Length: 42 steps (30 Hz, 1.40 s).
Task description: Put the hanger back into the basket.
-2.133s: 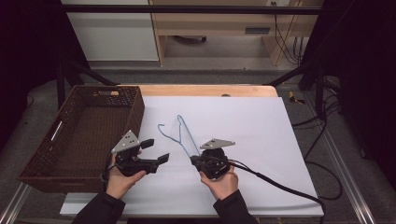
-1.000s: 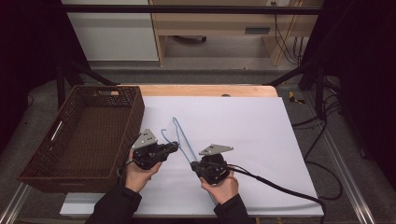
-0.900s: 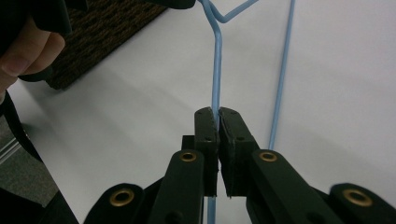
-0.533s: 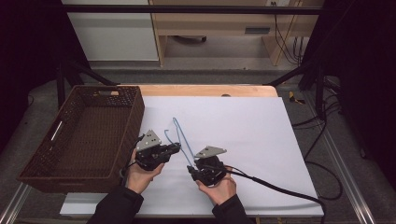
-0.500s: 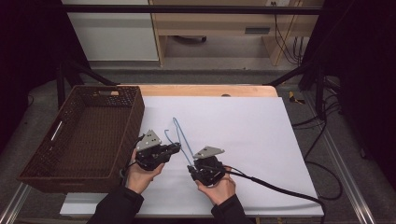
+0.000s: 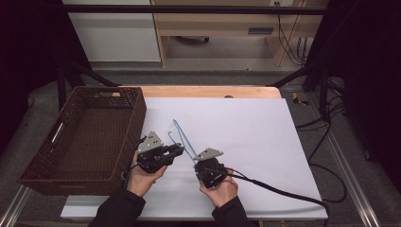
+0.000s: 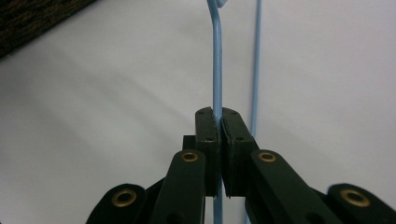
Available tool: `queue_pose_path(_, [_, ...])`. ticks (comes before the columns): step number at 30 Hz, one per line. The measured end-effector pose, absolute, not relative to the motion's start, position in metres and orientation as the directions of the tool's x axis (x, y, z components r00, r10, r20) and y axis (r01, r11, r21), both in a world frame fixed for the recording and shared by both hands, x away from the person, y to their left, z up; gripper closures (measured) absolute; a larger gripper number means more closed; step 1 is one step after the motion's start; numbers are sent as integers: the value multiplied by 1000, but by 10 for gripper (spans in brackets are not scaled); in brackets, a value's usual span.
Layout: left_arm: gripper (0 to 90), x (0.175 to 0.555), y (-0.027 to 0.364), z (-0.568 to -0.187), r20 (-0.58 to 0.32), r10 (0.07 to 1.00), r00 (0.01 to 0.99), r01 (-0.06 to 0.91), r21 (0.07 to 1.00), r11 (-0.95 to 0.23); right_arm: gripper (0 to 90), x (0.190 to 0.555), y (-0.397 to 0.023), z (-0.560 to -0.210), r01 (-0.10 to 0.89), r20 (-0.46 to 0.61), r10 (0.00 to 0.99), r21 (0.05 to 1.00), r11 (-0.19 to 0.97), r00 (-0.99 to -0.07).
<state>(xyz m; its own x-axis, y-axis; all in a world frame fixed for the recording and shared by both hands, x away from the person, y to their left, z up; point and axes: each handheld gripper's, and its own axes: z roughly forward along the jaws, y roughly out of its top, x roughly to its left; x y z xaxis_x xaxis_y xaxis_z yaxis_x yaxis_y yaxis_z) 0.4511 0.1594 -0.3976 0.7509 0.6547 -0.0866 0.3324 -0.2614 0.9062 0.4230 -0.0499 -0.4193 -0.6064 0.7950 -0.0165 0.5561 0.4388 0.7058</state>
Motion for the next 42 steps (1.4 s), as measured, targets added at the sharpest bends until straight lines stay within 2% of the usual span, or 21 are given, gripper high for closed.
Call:
queue_pose_path(1, [687, 450, 161, -396, -77, 658, 749, 326, 907, -265, 878, 424, -52, -417, 555, -22, 798, 707, 439, -602])
queue_pose_path(3, [588, 447, 165, -393, -65, 664, 745, 316, 911, -265, 878, 428, -61, -406, 552, -16, 795, 711, 435, -606])
queue_pose_path(4, [588, 445, 167, -391, -56, 669, 741, 310, 913, -267, 878, 428, -61, -406, 552, -16, 795, 711, 435, -606])
queue_pose_path(5, [503, 444, 168, -390, -49, 674, 737, 307, 913, -270, 879, 432, -68, -399, 539, -20, 788, 719, 439, -615])
queue_pose_path(6, [503, 442, 170, -389, -36, 679, 734, 300, 913, -276, 879, 432, -68, -399, 539, -20, 788, 719, 439, -615])
queue_pose_path(8, [408, 439, 172, -387, -7, 685, 729, 286, 911, -295, 879, 435, -75, -391, 529, -5, 779, 731, 431, -627])
queue_pose_path(13, [334, 430, 178, -382, 52, 690, 722, 253, 908, -333, 879, 438, -92, -374, 492, -7, 741, 743, 453, -672])
queue_pose_path(17, [276, 421, 180, -378, 89, 675, 733, 222, 906, -361, 879, 435, -111, -363, 459, 52, 661, 760, 460, -749])
queue_pose_path(26, [206, 412, 175, -383, 204, 631, 748, 167, 863, -477, 878, 426, -132, -369, 457, 157, 538, 744, 487, -828])
queue_pose_path(33, [190, 416, 164, -390, 274, 587, 762, 141, 814, -563, 878, 420, -134, -377, 448, 187, 489, 743, 497, -852])
queue_pose_path(42, [318, 424, 150, -396, 377, 526, 762, 78, 754, -652, 878, 417, -130, -381, 448, 221, 446, 737, 506, -868])
